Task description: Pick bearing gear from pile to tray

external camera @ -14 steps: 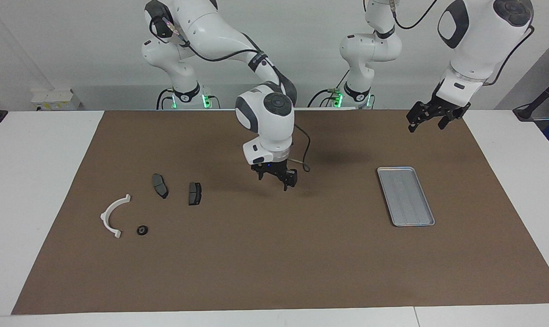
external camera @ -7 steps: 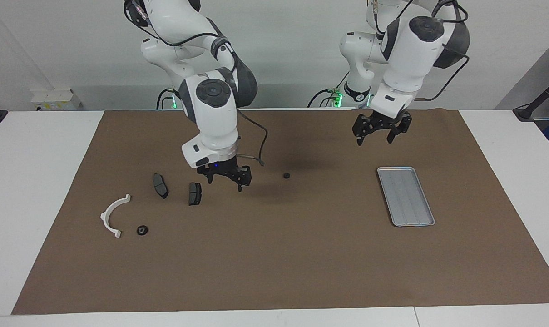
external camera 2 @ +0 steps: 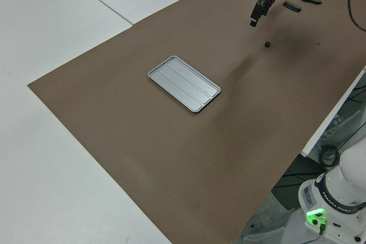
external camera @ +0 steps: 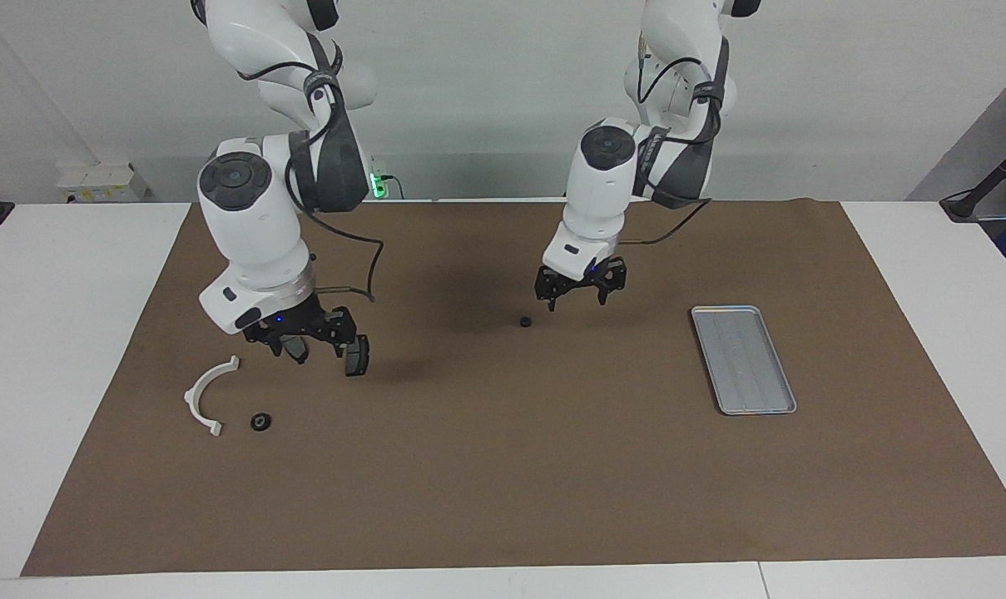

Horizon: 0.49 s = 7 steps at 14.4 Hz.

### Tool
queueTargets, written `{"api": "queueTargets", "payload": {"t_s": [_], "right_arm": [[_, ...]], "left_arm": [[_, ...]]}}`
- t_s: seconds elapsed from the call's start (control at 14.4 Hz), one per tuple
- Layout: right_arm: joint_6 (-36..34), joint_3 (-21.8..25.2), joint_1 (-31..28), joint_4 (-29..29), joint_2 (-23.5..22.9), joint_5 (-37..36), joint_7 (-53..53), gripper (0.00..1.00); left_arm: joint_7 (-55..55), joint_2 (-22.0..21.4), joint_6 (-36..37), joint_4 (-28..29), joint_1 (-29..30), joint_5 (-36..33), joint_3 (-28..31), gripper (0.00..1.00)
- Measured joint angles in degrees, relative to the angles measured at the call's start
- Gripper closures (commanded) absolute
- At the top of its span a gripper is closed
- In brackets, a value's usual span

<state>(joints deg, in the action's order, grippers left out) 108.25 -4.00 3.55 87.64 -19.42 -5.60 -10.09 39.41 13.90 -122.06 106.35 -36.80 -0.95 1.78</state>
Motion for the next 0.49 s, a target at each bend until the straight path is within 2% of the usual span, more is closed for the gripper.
{"api": "queueTargets", "payload": {"t_s": [0.21,0.49], "right_arm": [[4.2,0.0,-2.2,2.3,-1.3,0.0,0.5,0.00],[8.8,0.1,-4.7,4.1,-4.2,0.0,-0.7,0.00]], "left_arm": [[1.9,4.5,-4.2,-0.7,-1.6,0.0,0.0,0.00],[2.2,4.9,-8.2,0.6,-2.0,0.1,-0.2,0.00]]}}
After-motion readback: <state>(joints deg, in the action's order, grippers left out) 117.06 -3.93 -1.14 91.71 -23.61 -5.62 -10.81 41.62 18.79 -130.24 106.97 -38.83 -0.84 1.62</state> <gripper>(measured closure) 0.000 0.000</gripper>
